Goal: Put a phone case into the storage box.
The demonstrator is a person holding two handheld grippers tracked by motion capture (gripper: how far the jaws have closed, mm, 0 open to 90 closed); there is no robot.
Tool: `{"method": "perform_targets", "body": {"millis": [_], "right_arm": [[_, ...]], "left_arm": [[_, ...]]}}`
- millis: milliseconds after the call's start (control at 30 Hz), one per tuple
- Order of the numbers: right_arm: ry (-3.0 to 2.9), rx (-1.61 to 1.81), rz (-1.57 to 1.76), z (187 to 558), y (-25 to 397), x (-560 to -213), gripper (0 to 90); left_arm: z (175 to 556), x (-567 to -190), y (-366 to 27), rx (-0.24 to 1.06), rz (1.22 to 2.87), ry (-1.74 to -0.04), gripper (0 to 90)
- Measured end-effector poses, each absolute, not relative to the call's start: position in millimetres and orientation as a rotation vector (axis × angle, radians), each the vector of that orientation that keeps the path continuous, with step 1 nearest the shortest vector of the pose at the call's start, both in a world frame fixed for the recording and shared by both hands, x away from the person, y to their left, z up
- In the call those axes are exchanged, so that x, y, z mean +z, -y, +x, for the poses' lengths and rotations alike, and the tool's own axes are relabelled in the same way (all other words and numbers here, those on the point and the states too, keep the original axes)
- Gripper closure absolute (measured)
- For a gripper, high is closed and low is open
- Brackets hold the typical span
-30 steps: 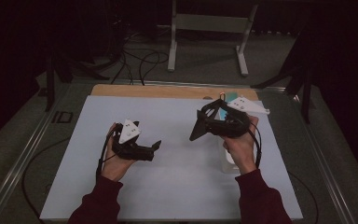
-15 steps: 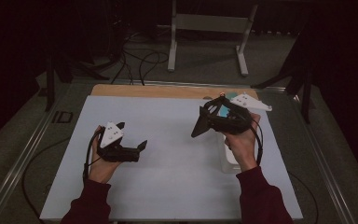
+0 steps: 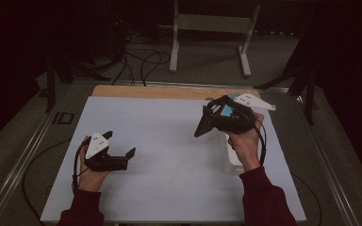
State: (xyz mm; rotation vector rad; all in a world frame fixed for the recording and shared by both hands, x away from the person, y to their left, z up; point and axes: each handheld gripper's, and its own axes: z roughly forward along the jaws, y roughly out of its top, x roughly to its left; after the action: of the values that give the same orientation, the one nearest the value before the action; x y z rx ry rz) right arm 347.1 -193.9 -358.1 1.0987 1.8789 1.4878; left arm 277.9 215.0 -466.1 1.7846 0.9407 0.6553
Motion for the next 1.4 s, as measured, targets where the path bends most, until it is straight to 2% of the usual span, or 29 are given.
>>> {"method": "perform_targets", "body": {"millis": [767,1167,1400], "right_arm": [[-1.757,1.461,1.196,363.5,212.1,-356.1,13.3],[-1.534,1.271,1.293,394.5,240.8,-345.3,13.4],[-1.604,1.052,1.427,419.8,247.2,-372.5,13.2]], "left_arm": [[266.8,-476.1,-231.1,0.685,1.76,-0.991,0.0],[266.7,-476.3,-230.9,0.679,1.753,-0.991,0.0],[266.6,-476.1,-230.7,0.675,1.747,-0.991,0.0]]}}
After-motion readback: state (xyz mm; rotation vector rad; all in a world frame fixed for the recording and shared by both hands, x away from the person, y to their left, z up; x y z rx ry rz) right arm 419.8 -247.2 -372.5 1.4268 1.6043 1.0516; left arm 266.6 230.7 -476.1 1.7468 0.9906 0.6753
